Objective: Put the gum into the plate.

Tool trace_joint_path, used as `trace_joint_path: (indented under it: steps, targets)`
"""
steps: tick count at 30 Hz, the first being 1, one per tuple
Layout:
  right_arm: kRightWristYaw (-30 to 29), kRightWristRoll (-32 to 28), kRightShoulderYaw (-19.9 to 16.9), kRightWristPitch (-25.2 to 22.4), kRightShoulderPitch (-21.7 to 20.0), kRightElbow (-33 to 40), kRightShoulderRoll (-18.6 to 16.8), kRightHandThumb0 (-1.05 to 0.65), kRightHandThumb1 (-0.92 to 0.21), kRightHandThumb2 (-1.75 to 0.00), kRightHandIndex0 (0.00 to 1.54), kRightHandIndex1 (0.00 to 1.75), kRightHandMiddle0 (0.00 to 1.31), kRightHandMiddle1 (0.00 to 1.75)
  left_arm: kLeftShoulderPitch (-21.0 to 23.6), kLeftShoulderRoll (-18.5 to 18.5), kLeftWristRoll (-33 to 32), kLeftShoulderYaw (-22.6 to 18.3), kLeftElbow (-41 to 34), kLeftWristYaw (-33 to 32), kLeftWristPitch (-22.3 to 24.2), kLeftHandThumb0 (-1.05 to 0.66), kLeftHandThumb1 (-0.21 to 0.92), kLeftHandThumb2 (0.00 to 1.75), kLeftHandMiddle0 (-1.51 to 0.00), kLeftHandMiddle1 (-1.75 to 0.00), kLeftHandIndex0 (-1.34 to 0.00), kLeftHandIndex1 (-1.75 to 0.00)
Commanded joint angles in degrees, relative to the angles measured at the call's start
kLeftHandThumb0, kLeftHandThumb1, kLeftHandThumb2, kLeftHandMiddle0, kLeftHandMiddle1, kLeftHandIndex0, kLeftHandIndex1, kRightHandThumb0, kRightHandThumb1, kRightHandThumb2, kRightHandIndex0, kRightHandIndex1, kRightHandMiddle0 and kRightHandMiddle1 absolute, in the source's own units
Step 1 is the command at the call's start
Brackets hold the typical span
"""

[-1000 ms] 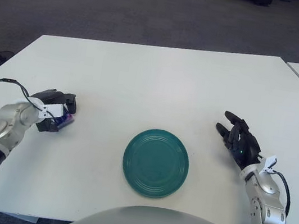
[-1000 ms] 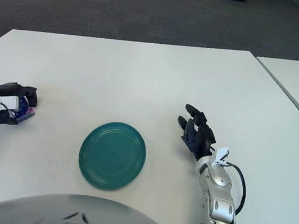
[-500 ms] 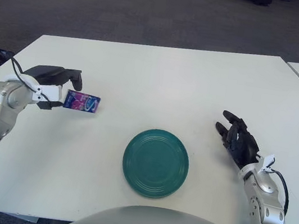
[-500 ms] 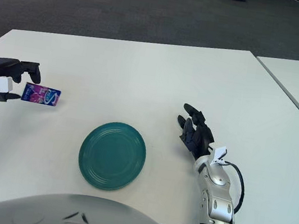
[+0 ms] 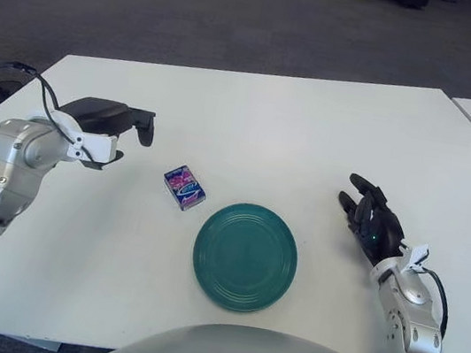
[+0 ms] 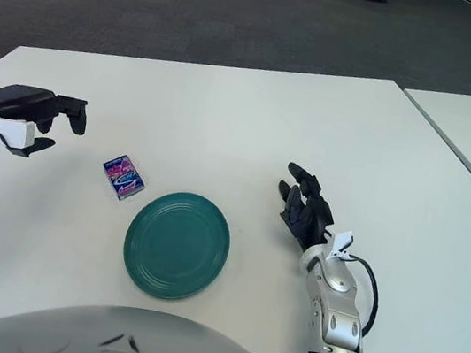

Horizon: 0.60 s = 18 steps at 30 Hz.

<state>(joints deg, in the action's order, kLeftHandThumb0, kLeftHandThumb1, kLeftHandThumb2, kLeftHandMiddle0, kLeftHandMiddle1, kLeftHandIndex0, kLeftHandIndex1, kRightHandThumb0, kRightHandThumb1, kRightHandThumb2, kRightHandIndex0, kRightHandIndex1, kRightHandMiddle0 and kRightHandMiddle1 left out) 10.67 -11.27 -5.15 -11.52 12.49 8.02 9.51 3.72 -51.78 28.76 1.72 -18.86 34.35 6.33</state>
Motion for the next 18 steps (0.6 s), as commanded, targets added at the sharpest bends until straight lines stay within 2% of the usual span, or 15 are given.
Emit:
trace_joint_path:
  steps: [1,8,18]
  targets:
    - [-0.13,0.54,1.23,-2.29,0.78,-0.28,-0.64,-0.77,-0.92,-0.85,0.31,0.02,0.0,0.58,1.58,1.51,0.92,1.78,-3.82,1.7,1.38,0.0,0.42,0.98,-0.69,-1.52,-0.59,-1.32]
    - [-0.76,1.33,2.42,-2.66,1.61,1.06,-1.08,-0.78,-0.92,-0.85,0.3,0.0,0.0,0.57,2.78,3.56,0.04,2.97,-9.48,4.22,3.62,0.0,0.46,0.9,-0.71,-1.45,-0.58,-1.3]
    - [-1.97,1.91,3.29,-3.63,2.29,2.42,-2.09,-0.78,-0.92,-0.85,0.31,0.01,0.0,0.64,4.04,5.52,-1.78,3.69,-10.34,5.27,2.77,0.0,0.47,0.88,-0.72,-1.42,-0.59,-1.3]
